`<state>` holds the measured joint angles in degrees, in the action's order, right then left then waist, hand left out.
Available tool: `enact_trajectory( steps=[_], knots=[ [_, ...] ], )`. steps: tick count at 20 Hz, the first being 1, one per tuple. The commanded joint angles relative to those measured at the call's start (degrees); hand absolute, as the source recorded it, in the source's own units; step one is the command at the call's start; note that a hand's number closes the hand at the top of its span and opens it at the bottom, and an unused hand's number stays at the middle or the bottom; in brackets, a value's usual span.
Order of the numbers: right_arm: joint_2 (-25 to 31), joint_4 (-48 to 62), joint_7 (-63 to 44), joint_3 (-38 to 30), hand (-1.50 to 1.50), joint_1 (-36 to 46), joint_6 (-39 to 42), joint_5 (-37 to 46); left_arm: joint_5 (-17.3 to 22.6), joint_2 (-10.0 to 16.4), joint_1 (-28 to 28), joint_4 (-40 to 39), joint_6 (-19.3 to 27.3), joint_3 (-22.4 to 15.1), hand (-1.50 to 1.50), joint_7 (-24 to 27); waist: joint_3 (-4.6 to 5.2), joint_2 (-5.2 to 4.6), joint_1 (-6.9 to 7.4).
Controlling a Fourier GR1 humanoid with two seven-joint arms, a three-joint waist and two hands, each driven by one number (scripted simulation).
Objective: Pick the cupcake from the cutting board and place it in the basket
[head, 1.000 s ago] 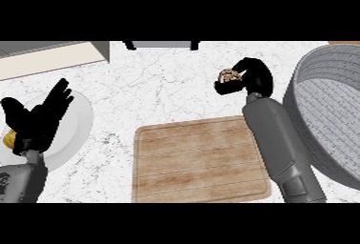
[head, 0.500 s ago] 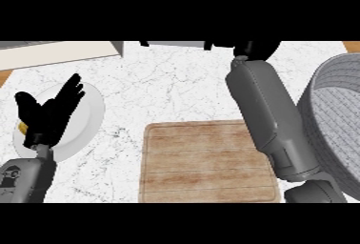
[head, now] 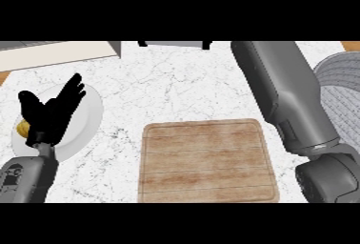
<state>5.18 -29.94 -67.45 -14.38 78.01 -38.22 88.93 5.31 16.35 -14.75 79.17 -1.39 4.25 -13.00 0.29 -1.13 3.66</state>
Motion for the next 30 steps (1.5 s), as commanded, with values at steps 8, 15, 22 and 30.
enact_trajectory(
  steps=[8,15,22,30],
  knots=[
    [8.31,5.14,-16.49,-3.92,1.5,9.62,4.02,11.44,-0.46,-0.53,0.62,-1.96,-0.11,0.13,0.0,1.27,-0.1,0.05,-0.62],
    [14.42,8.29,-17.82,-6.66,1.5,6.51,7.98,16.57,0.31,0.21,-0.64,-2.22,-0.11,1.62,0.0,0.86,-0.16,0.06,-1.47],
    [16.55,4.5,-14.89,-10.71,1.5,1.31,7.71,17.24,0.56,1.05,3.96,-0.69,-0.76,2.92,0.0,3.26,-0.24,1.02,-2.81],
    [12.61,-3.43,-12.37,-12.62,1.5,-8.12,4.22,17.28,1.37,1.34,2.26,1.98,-0.88,2.93,0.0,-1.64,-0.32,1.49,-3.94]
  ],
)
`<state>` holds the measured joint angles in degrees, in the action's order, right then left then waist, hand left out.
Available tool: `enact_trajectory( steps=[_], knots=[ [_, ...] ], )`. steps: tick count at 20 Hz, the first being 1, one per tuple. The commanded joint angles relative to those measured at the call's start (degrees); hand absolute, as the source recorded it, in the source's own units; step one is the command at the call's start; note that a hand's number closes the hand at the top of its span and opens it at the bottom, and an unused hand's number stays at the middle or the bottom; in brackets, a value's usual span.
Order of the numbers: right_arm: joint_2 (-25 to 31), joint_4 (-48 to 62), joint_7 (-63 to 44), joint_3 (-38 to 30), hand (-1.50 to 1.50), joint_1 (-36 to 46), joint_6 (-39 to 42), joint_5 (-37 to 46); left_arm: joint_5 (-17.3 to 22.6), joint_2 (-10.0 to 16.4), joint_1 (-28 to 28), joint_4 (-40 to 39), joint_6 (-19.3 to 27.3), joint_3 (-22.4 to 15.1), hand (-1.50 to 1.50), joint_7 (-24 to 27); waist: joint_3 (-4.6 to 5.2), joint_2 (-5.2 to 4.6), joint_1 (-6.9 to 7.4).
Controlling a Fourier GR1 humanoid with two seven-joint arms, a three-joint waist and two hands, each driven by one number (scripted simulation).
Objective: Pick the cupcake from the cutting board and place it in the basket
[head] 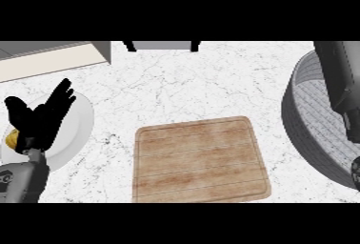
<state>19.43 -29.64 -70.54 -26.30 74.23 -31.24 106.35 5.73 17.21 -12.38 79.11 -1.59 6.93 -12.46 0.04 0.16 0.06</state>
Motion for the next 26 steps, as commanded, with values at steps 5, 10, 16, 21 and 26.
enact_trajectory(
  steps=[5,10,16,21,26],
  knots=[
    [-4.05,-11.76,-7.11,-2.21,1.5,-10.13,-3.15,-0.56,-0.53,0.11,2.68,0.83,0.43,0.83,0.0,0.71,-0.03,0.29,-0.7],
    [-2.54,-16.64,-11.63,-6.87,-1.5,-17.33,-8.03,3.7,-0.21,-0.16,3.03,1.45,-0.48,0.46,0.0,1.59,-0.04,0.03,-0.43],
    [-5.43,-23.0,-4.13,-8.94,-1.5,-21.74,-6.76,0.74,-0.56,-0.44,2.07,1.57,-0.63,0.1,0.0,0.3,-0.04,-0.02,-0.13],
    [-4.65,-27.56,0.53,-9.19,-1.5,-21.21,-9.57,-0.92,-0.35,0.83,0.87,0.91,-1.22,1.32,0.0,-0.62,-0.04,-0.13,0.21],
    [-7.13,-40.49,-2.46,-13.66,-1.5,-23.06,-13.3,2.67,-0.33,0.5,0.36,-1.24,-0.93,1.75,0.0,0.1,0.01,0.31,-1.07]
  ],
)
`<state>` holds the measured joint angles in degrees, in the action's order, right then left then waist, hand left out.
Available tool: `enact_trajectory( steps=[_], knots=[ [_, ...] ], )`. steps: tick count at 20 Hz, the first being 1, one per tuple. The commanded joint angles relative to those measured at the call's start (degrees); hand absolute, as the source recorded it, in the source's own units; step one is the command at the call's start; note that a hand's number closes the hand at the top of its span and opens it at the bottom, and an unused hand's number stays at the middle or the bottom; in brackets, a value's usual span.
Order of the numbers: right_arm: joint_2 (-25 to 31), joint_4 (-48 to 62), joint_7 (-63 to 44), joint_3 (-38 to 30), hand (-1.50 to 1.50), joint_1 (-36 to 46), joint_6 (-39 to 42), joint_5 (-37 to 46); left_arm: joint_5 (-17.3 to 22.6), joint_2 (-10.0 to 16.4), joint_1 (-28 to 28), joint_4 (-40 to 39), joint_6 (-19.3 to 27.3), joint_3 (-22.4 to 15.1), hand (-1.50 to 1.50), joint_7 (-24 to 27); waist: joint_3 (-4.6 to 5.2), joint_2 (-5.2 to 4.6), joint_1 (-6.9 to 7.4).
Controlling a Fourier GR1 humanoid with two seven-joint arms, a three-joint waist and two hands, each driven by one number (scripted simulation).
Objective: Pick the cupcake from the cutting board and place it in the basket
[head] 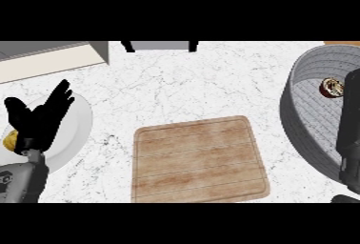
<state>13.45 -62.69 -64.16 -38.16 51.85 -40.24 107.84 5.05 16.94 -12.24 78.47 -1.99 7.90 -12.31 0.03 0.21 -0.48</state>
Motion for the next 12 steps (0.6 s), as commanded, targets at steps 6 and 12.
enact_trajectory(
  steps=[6,12],
  knots=[
    [-10.84,-28.11,-6.28,-4.16,-1.5,-5.52,-4.74,0.69,-0.49,-0.42,1.11,0.02,1.05,0.51,0.0,0.48,0.04,0.98,-1.77],
    [-13.35,-48.21,-6.62,4.72,-1.5,-20.12,6.85,-7.27,0.79,0.85,0.69,-0.83,-0.4,1.81,0.0,-0.09,0.04,1.06,-1.79]
  ],
)
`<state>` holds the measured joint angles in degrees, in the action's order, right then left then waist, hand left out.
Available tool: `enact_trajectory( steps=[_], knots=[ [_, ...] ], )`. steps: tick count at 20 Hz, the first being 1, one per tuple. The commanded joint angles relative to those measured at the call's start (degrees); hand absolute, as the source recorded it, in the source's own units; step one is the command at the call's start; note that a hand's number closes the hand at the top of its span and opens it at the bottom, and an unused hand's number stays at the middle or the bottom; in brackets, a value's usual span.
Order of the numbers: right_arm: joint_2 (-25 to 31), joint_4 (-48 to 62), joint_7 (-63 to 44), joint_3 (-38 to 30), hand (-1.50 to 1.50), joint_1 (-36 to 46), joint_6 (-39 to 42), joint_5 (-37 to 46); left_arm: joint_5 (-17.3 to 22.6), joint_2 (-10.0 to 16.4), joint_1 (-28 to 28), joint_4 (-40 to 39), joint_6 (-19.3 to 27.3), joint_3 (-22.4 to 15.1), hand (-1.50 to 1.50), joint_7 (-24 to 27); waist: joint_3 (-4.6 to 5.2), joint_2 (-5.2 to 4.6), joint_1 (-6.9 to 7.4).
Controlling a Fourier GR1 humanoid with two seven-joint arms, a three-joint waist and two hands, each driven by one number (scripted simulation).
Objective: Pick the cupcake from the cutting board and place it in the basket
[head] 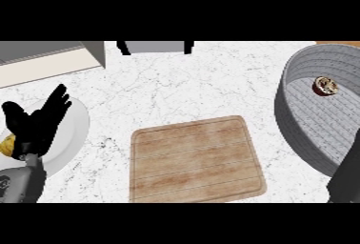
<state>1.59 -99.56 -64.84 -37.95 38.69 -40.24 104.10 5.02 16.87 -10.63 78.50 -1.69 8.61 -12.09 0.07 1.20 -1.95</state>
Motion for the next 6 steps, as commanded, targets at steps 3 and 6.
enact_trajectory(
  steps=[3,6],
  knots=[
    [-1.54,-18.0,-7.16,9.16,-1.5,-14.66,10.86,-9.65,0.1,-0.47,0.46,0.72,-0.71,-0.79,0.0,-0.18,-0.06,0.27,-0.48],
    [-1.58,-26.38,-9.04,12.95,-1.5,-23.51,14.93,-12.73,0.14,-0.06,1.86,1.14,-0.58,0.08,0.0,1.02,-0.04,0.14,-0.34]
  ],
)
